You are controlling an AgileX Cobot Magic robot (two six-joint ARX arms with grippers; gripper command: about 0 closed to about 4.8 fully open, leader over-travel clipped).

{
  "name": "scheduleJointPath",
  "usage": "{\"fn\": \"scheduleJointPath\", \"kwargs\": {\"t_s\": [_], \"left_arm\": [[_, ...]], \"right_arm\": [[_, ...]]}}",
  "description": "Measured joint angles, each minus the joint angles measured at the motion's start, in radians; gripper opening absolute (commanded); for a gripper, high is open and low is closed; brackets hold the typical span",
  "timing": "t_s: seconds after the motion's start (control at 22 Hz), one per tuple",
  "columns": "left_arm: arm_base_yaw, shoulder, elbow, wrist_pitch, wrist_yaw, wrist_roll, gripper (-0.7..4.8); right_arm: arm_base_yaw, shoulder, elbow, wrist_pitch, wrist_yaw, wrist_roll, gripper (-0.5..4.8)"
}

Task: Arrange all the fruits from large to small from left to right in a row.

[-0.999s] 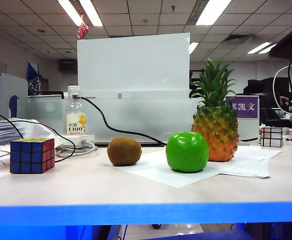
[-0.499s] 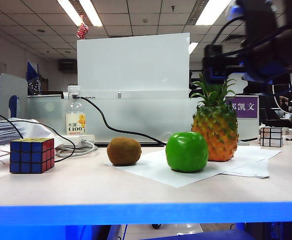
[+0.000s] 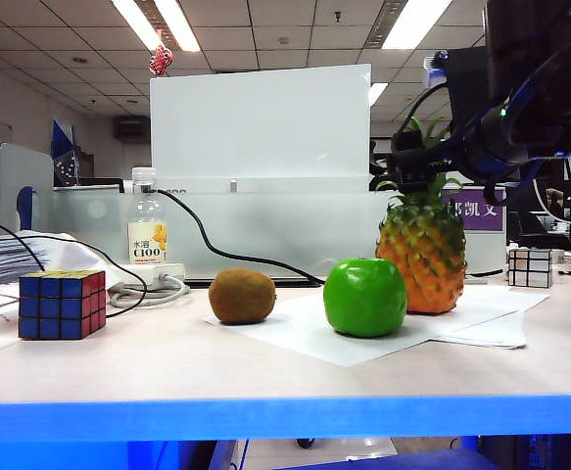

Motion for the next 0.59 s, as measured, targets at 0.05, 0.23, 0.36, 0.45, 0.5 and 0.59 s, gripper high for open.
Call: {"fn": "scheduleJointPath", "kwargs": {"t_s": [0.05,0.23,0.36,0.45,0.5,0.59], "left_arm": [[0.000,0.000,0.000,0.000,0.002,0.000,0.31],[0.000,0.000,0.000,0.000,0.003,-0.004,0.31],[0.000,0.000,0.000,0.000,0.003,-0.003,0.31],[0.000,0.000,0.000,0.000,0.003,-0.003,0.31],[0.000,0.000,0.000,0.000,0.002,-0.002,0.31],[0.000,0.000,0.000,-0.001,0.002,0.000,0.31]], "right_arm": [[-0.012,0.006,0.010,0.004,-0.019,0.009,4.79],[-0.022,0.015,0.020,0.006,-0.083,0.026,4.79],[-0.022,0.016,0.019,0.006,-0.119,0.041,4.79],[-0.022,0.016,0.019,0.006,-0.158,0.069,4.79],[-0.022,0.016,0.019,0.006,-0.185,0.072,4.79],[-0.022,0.023,0.031,0.003,-0.215,0.076,4.79]]}}
